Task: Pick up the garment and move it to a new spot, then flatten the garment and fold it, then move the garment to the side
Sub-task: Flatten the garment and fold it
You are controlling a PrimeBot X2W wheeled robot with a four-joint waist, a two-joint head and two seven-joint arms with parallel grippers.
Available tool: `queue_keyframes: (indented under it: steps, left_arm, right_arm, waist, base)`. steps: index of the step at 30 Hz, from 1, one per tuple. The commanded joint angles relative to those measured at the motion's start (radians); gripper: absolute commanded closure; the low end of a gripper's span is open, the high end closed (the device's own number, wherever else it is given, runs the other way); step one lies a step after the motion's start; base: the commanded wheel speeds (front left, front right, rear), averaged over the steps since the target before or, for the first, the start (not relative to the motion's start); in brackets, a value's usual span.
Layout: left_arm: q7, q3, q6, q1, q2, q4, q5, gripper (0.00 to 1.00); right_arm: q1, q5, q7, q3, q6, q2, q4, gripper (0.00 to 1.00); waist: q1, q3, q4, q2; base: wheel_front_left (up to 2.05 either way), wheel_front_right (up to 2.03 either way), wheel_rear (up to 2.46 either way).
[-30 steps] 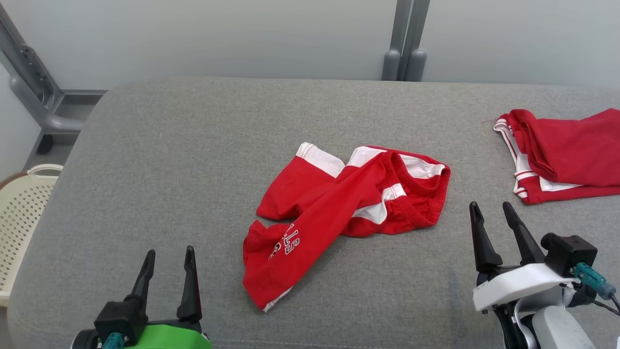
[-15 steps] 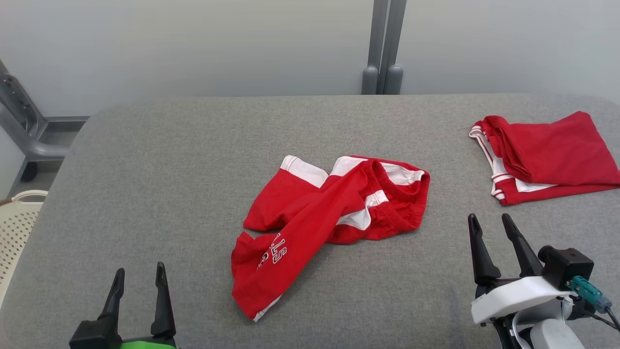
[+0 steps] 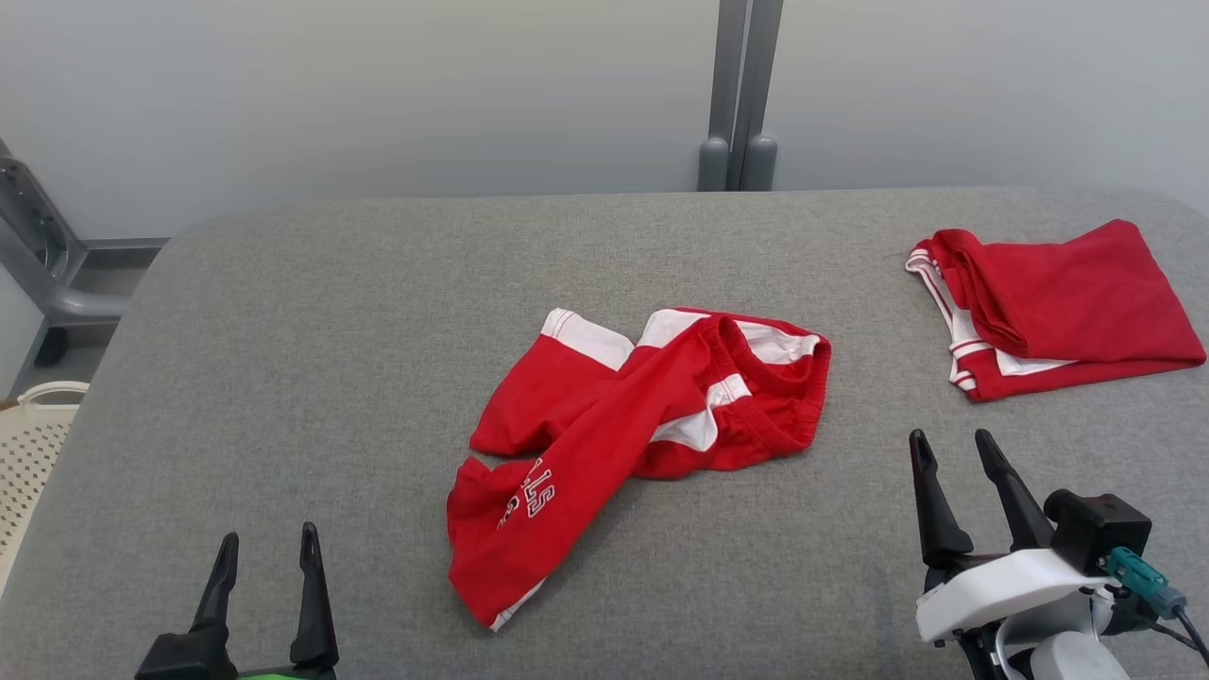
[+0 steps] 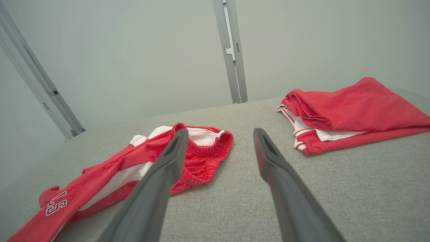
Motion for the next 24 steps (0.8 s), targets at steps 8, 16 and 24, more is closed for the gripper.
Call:
queue_keyframes:
  steps: [8, 16, 24]
  left_arm:
    - [-0.004, 0.006, 0.006, 0.01, 0.001, -0.002, 0.013, 0.0]
    - [-0.004, 0.004, 0.001, 0.01, 0.006, 0.007, 0.04, 0.0]
    - [-0.004, 0.0, 0.005, 0.004, 0.012, 0.012, 0.059, 0.0]
  right_arm:
    - [0.004, -0.001, -0.004, 0.004, 0.0, -0.001, 0.001, 0.0]
    - [0.002, 0.007, -0.004, 0.008, 0.0, -0.004, 0.008, 0.0]
    - [0.004, 0.008, -0.004, 0.01, 0.0, -0.001, 0.009, 0.0]
  waist:
    - [0.0, 0.002, 0.002, 0.0]
    - [0.0, 0.003, 0.003, 0.0]
    - [0.0, 0.002, 0.007, 0.0]
  base:
    - [0.0, 0.0, 0.0]
    - [0.0, 0.0, 0.0]
    - [0.0, 0.0, 0.0]
